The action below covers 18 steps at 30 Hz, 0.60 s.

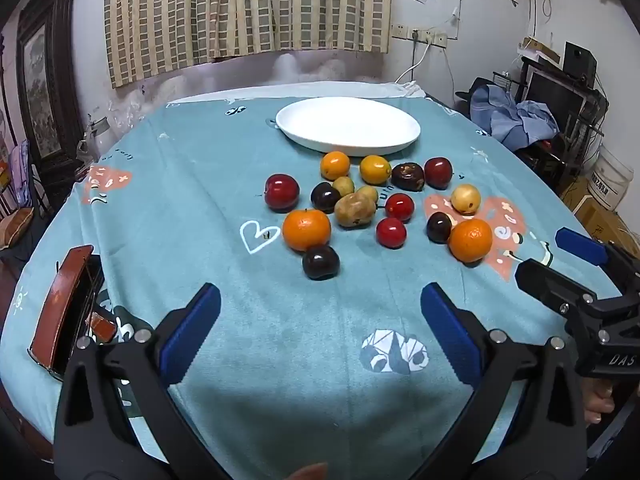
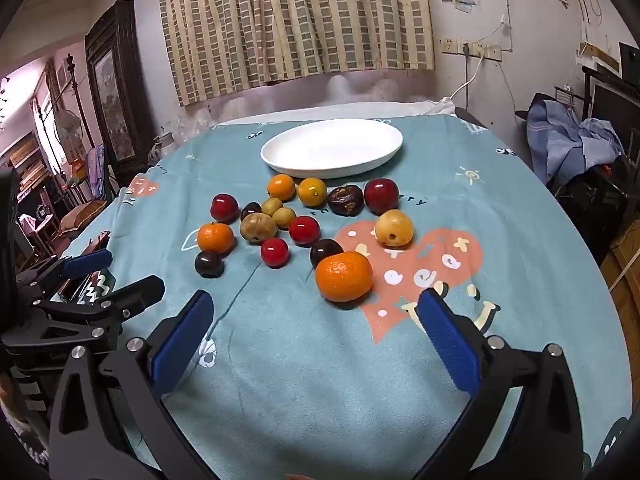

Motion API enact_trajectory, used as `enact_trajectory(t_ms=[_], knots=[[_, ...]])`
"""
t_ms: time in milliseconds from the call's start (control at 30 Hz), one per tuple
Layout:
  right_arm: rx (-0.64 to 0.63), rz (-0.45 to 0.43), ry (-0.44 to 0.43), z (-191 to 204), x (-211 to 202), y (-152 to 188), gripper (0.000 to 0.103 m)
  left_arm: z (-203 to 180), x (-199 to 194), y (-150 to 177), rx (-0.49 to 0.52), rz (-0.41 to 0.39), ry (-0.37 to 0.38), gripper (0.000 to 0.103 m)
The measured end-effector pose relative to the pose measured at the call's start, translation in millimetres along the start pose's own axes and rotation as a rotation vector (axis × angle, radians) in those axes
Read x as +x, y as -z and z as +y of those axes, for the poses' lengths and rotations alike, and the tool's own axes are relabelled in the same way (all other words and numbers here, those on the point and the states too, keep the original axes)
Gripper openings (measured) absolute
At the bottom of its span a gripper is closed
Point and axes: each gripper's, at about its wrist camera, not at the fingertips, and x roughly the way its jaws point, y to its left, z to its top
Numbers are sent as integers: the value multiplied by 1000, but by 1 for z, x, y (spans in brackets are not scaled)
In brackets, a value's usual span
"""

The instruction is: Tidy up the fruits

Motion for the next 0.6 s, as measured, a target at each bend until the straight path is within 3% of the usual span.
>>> enact_trajectory(t_ms=[600], knots=[[38, 10, 3, -9, 8, 2, 102, 6, 13, 5, -16, 23, -23, 101]])
